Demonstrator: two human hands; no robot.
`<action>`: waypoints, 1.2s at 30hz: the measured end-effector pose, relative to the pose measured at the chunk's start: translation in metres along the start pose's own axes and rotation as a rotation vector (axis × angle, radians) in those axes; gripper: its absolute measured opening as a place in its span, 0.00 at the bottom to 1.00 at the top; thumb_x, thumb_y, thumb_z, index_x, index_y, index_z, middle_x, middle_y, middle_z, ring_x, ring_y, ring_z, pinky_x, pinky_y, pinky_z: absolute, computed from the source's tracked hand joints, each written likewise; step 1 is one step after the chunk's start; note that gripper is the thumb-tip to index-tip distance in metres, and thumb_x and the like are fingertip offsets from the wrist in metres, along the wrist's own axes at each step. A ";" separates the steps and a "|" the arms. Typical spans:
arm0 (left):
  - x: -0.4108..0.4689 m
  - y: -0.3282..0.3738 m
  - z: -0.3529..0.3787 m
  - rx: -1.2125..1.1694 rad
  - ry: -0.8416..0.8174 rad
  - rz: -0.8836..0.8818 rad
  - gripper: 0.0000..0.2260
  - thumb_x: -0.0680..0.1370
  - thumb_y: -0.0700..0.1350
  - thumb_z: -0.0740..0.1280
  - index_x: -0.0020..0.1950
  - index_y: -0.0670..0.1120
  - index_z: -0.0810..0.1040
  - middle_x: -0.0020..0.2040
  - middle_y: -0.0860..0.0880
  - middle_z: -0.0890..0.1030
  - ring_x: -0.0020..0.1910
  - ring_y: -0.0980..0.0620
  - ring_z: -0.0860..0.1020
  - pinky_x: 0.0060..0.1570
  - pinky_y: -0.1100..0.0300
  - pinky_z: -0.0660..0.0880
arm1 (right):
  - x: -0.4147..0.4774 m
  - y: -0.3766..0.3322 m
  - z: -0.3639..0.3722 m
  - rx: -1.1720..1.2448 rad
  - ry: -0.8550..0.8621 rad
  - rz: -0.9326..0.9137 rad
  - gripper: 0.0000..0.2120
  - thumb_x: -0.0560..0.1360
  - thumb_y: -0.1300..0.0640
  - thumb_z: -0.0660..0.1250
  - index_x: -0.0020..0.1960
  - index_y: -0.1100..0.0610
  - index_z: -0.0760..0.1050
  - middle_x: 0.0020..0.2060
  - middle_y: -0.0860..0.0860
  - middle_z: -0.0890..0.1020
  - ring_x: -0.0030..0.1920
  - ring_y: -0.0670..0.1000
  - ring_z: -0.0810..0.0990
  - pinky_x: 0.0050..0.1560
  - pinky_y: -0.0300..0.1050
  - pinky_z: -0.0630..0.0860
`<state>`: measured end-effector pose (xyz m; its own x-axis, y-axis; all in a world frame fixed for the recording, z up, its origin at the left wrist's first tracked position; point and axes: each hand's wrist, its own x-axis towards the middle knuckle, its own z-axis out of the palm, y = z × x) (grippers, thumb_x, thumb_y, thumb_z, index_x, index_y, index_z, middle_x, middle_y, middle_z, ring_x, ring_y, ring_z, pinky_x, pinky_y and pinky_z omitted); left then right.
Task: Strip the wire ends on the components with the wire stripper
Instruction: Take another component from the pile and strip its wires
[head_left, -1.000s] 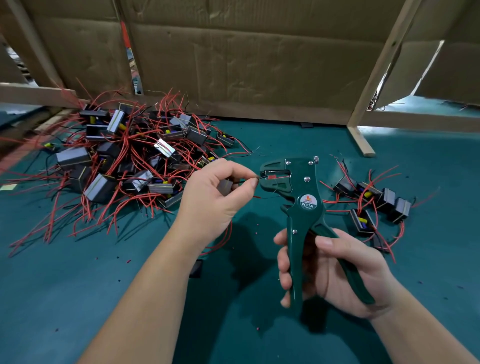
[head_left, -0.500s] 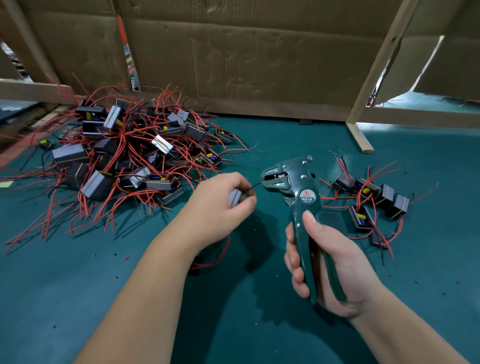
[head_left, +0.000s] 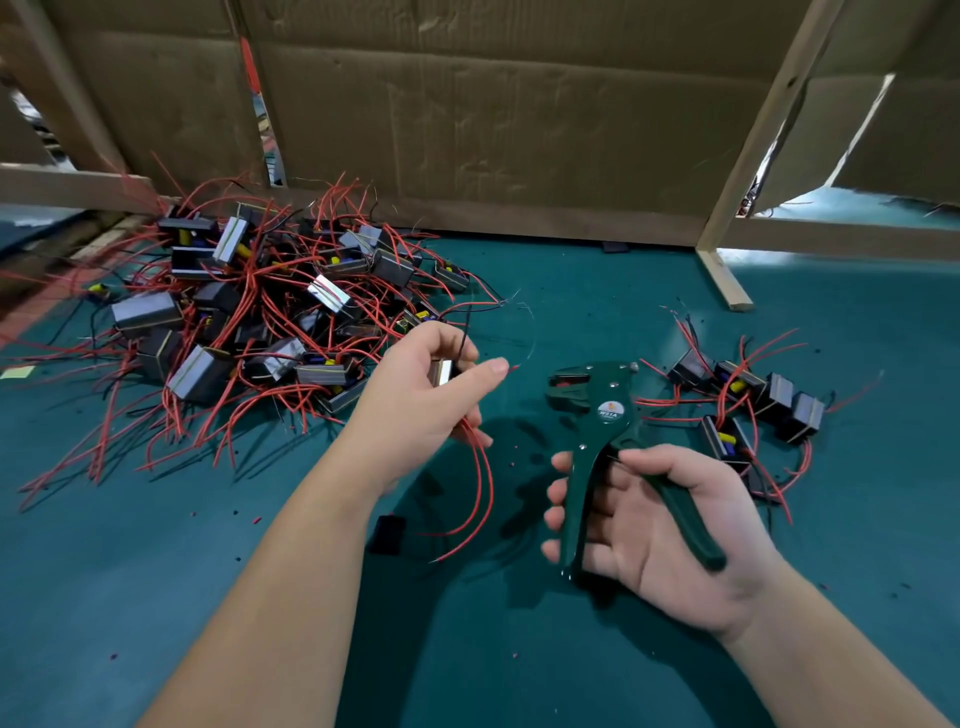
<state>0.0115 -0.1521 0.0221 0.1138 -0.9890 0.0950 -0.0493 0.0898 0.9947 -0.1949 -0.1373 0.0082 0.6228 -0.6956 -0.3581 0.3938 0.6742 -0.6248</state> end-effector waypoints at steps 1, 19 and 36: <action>0.000 0.001 0.000 -0.020 -0.007 0.011 0.05 0.75 0.39 0.70 0.43 0.43 0.74 0.30 0.51 0.73 0.28 0.55 0.73 0.29 0.58 0.77 | -0.001 0.000 0.001 -0.002 -0.047 0.023 0.29 0.54 0.58 0.77 0.53 0.68 0.79 0.43 0.65 0.79 0.40 0.63 0.81 0.41 0.60 0.79; -0.003 0.004 -0.005 0.356 0.021 0.289 0.10 0.75 0.38 0.70 0.38 0.52 0.78 0.26 0.54 0.74 0.25 0.55 0.73 0.28 0.68 0.70 | -0.009 -0.001 -0.002 -0.205 -0.341 0.037 0.19 0.70 0.55 0.71 0.56 0.65 0.77 0.43 0.62 0.80 0.42 0.61 0.81 0.46 0.59 0.79; -0.002 0.002 -0.004 0.456 0.075 0.421 0.07 0.75 0.39 0.71 0.40 0.50 0.79 0.30 0.63 0.76 0.31 0.66 0.73 0.36 0.72 0.68 | -0.008 -0.001 -0.005 -0.189 -0.374 0.038 0.20 0.72 0.53 0.71 0.58 0.65 0.76 0.44 0.63 0.80 0.43 0.61 0.81 0.47 0.59 0.79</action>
<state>0.0152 -0.1491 0.0237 0.0607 -0.8675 0.4937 -0.5214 0.3942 0.7568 -0.2037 -0.1338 0.0081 0.8508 -0.5096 -0.1283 0.2568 0.6161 -0.7446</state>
